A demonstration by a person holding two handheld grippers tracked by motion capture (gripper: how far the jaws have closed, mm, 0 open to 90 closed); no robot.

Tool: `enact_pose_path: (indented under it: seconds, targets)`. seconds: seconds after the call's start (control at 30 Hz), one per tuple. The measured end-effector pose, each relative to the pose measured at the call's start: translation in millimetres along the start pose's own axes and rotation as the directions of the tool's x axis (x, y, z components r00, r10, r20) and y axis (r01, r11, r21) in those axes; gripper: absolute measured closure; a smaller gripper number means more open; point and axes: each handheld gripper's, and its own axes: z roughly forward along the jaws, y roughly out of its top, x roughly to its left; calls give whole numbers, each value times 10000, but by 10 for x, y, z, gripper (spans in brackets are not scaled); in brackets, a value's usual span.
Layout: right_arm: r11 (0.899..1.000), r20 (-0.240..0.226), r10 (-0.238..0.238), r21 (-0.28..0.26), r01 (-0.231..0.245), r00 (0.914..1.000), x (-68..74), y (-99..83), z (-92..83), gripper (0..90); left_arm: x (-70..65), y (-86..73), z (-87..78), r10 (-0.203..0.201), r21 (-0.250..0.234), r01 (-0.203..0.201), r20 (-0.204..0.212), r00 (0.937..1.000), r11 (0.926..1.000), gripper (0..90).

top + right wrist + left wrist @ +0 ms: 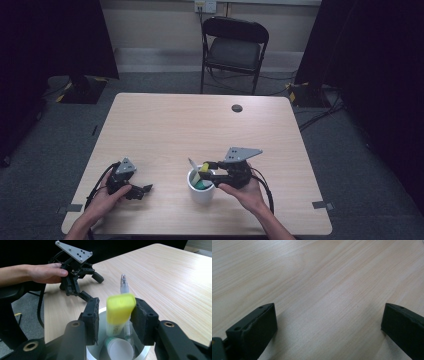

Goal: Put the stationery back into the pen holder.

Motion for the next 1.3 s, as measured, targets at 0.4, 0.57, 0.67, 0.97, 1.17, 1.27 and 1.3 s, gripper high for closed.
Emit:
enact_pose_path:
  seconds: [0.4, 0.57, 0.67, 0.97, 1.17, 1.27, 1.3]
  targets:
    - [9991, 114, 284, -332, -281, 9995, -54, 38, -63, 548, -1, 0, 0, -16, -5, 16, 11, 10000, 10000, 0]
    - [9970, 455, 553, -568, -526, 9974, -154, 99, -153, 561, 0, 0, 0, -5, -5, 5, 1, 10000, 10000, 0]
    - [9960, 698, 660, -644, -616, 9954, -203, 106, -203, 575, -1, 0, 0, -11, -6, 11, 3, 10000, 10000, 0]
    - [9936, 1201, 1021, -605, -954, 9875, -329, 37, -331, 556, -2, 0, 1, -25, -9, 25, 13, 10000, 10000, 0]
    - [9929, 1644, 1154, -472, -1091, 9796, -407, -41, -462, 556, -2, -1, 0, -17, -7, 17, -7, 10000, 10000, 0]
    - [9916, 1871, 1282, -429, -1222, 9739, -449, -106, -529, 547, 0, 0, -1, 16, 0, -16, -15, 10000, 10000, 0]
    - [9908, 1964, 1345, -409, -1290, 9713, -461, -129, -550, 541, 0, 0, -1, 17, 2, -17, -14, 10000, 10000, 0]
